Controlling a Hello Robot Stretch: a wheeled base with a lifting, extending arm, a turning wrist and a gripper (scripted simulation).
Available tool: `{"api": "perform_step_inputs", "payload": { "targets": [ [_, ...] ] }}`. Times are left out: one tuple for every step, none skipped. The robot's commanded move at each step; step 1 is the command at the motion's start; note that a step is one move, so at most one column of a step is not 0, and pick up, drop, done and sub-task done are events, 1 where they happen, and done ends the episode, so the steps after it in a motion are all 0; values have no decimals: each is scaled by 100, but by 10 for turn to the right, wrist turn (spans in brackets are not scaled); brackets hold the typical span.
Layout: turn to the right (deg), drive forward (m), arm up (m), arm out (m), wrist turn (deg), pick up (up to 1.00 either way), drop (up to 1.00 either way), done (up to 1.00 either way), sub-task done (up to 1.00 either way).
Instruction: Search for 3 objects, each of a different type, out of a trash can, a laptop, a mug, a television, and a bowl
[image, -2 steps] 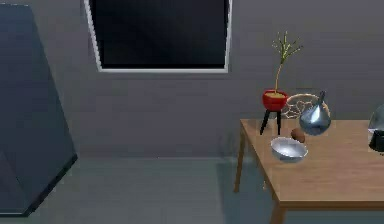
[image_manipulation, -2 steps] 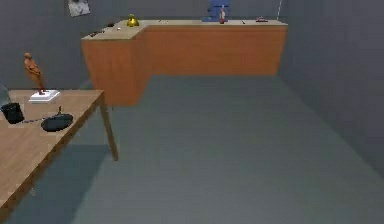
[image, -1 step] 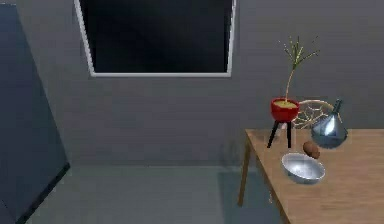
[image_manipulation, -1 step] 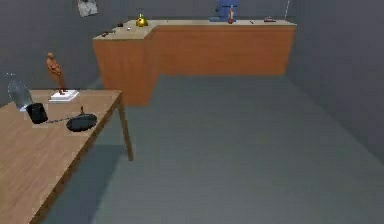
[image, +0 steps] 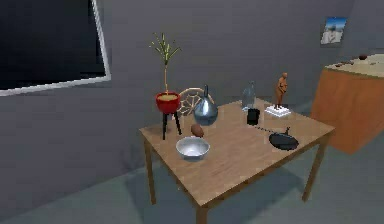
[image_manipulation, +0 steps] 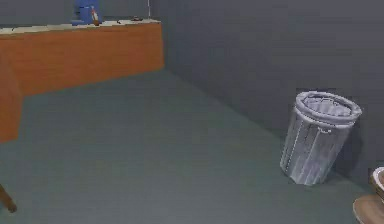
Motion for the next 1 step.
{"api": "perform_step_inputs", "payload": {
  "targets": [
    [0, 0, 0, 0, 0, 0, 0, 0, 100]
  ]
}}
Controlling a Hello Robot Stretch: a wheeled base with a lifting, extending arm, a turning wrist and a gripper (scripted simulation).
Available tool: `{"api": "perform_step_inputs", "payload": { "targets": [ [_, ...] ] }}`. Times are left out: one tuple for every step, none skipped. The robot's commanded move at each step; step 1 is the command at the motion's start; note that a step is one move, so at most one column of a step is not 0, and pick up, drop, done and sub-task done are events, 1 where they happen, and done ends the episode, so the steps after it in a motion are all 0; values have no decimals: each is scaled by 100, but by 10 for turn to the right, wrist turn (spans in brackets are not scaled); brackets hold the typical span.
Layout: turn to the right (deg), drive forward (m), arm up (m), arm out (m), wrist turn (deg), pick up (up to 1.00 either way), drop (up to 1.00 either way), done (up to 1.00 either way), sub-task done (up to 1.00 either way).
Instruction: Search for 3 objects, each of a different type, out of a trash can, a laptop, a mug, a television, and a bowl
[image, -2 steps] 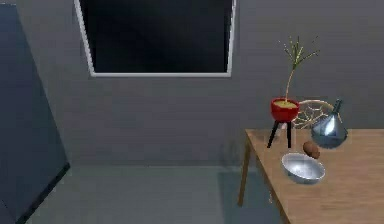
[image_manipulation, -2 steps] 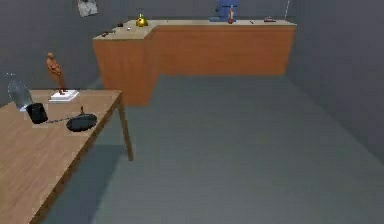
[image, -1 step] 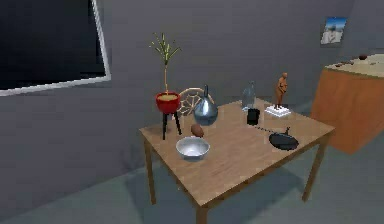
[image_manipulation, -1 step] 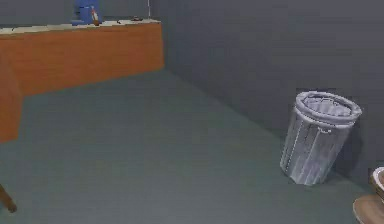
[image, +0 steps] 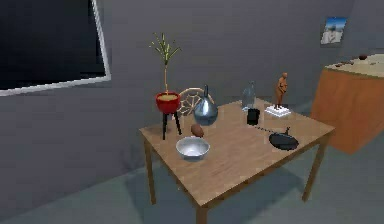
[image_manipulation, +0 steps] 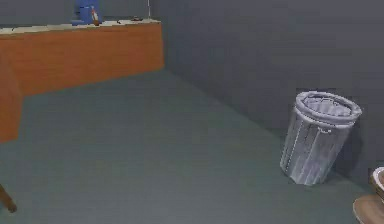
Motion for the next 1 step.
{"api": "perform_step_inputs", "payload": {
  "targets": [
    [450, 0, 0, 0, 0, 0, 0, 0, 0]
  ]
}}
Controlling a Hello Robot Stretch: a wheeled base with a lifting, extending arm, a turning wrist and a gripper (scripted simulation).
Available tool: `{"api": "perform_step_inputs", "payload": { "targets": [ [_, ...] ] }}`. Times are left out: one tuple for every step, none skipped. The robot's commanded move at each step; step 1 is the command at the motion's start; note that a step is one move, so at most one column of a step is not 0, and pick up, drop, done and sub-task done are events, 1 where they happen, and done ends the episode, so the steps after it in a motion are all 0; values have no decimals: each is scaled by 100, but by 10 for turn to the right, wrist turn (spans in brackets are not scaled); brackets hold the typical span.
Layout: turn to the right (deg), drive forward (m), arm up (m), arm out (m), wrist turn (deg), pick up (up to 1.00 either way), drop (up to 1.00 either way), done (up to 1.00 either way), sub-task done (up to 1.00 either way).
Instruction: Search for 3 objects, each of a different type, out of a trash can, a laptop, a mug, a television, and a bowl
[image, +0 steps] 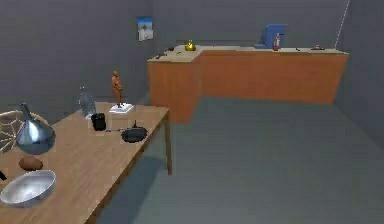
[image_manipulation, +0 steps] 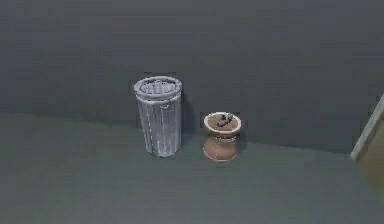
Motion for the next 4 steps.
{"api": "perform_step_inputs", "payload": {
  "targets": [
    [360, 0, 0, 0, 0, 0, 0, 0, 0],
    [0, 15, 0, 0, 0, 0, 0, 0, 0],
    [-210, 0, 0, 0, 0, 0, 0, 0, 0],
    [0, 45, 0, 0, 0, 0, 0, 0, 0]
  ]
}}
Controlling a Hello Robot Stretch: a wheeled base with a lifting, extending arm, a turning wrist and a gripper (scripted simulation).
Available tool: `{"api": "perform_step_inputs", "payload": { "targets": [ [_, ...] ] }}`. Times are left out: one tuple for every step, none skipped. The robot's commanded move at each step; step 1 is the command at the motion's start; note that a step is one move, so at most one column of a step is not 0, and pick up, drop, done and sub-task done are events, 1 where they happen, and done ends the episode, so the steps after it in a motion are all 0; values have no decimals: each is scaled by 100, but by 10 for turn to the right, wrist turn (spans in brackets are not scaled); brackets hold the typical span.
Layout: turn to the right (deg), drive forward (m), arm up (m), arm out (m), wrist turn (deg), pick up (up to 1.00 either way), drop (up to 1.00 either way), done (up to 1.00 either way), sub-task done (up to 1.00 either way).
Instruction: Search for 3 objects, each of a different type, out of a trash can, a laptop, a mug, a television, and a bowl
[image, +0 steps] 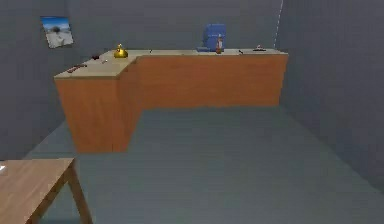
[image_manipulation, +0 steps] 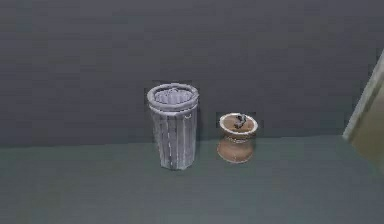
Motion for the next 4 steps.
{"api": "perform_step_inputs", "payload": {
  "targets": [
    [-450, 0, 0, 0, 0, 0, 0, 0, 0],
    [-180, 0, 0, 0, 0, 0, 0, 0, 0],
    [0, 0, 0, 0, 0, 0, 0, 0, 100],
    [450, 0, 0, 0, 0, 0, 0, 0, 0]
  ]
}}
